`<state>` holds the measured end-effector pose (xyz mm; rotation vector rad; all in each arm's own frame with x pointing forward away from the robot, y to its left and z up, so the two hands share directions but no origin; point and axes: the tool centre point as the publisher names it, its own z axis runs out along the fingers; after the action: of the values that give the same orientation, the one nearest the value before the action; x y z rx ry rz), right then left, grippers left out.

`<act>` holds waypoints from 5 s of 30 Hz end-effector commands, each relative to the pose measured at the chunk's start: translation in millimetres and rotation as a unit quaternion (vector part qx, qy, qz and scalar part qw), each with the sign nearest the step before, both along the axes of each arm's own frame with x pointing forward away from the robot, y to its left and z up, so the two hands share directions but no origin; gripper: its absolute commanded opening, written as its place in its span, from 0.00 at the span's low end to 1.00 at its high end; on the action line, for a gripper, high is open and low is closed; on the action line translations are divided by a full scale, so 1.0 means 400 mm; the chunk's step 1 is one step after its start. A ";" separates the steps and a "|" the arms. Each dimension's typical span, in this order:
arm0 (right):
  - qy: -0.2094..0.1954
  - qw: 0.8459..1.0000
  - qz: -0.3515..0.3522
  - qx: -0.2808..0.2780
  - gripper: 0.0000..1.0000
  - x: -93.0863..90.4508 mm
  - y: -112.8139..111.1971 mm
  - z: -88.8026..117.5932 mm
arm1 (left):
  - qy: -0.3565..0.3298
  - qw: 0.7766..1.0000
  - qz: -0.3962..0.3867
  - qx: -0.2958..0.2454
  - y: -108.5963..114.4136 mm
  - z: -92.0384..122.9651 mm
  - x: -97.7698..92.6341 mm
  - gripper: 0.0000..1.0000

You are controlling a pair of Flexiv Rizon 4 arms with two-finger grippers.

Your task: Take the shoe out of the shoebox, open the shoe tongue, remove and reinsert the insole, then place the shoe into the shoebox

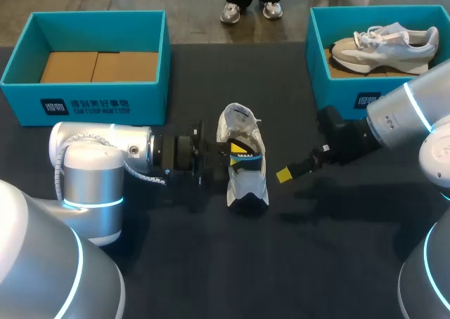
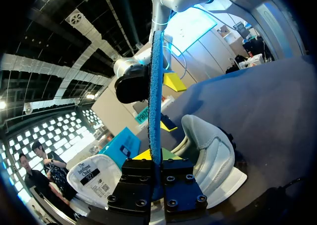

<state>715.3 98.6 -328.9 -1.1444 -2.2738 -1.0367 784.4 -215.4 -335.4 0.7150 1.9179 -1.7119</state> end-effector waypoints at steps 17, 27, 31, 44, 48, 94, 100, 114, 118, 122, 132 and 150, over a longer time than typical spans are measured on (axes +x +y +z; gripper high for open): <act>0.000 1.000 0.000 -0.001 1.00 0.000 0.002 -0.001 | 0.010 1.000 0.011 -0.003 -0.018 0.006 0.018 0.38; 0.000 1.000 0.000 -0.001 1.00 0.000 0.002 -0.001 | 0.003 1.000 0.005 -0.018 -0.008 0.040 -0.005 0.27; 0.000 1.000 0.000 -0.001 1.00 0.000 0.002 -0.001 | 0.003 1.000 -0.002 -0.022 -0.017 0.044 -0.018 0.22; 0.000 1.000 0.000 -0.001 1.00 0.000 0.002 -0.001 | 0.004 1.000 -0.008 -0.008 -0.037 0.012 -0.026 0.00; 0.000 1.000 0.000 -0.001 1.00 0.000 0.002 -0.001 | 0.002 1.000 -0.001 0.004 -0.036 -0.003 -0.015 0.00; 0.000 1.000 0.000 -0.001 1.00 0.000 0.002 -0.001 | -0.003 1.000 -0.013 0.028 -0.040 -0.040 0.019 0.00; 0.000 1.000 0.000 -0.001 1.00 0.000 0.002 -0.001 | 0.000 0.999 -0.006 0.034 -0.034 -0.049 0.025 0.13; 0.000 1.000 0.000 -0.001 1.00 0.000 0.002 -0.001 | -0.013 1.000 -0.013 -0.008 -0.034 0.036 -0.011 0.45; 0.000 1.000 0.000 -0.001 1.00 0.000 0.002 -0.001 | -0.013 1.000 -0.022 -0.007 -0.039 0.038 -0.021 0.22; 0.000 1.000 0.000 -0.001 1.00 0.000 0.002 -0.001 | -0.014 1.000 -0.027 -0.002 -0.042 0.033 -0.021 0.00; 0.000 1.000 0.000 -0.001 1.00 0.000 0.002 -0.001 | -0.005 1.000 -0.015 0.027 -0.026 -0.004 0.005 0.00; 0.000 1.000 0.000 -0.001 1.00 0.000 0.002 -0.001 | -0.009 1.000 -0.018 0.007 -0.019 0.034 -0.022 0.28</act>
<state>715.3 98.6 -328.9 -1.1444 -2.2738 -1.0367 780.2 -227.5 -325.2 0.7743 1.9178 -1.7156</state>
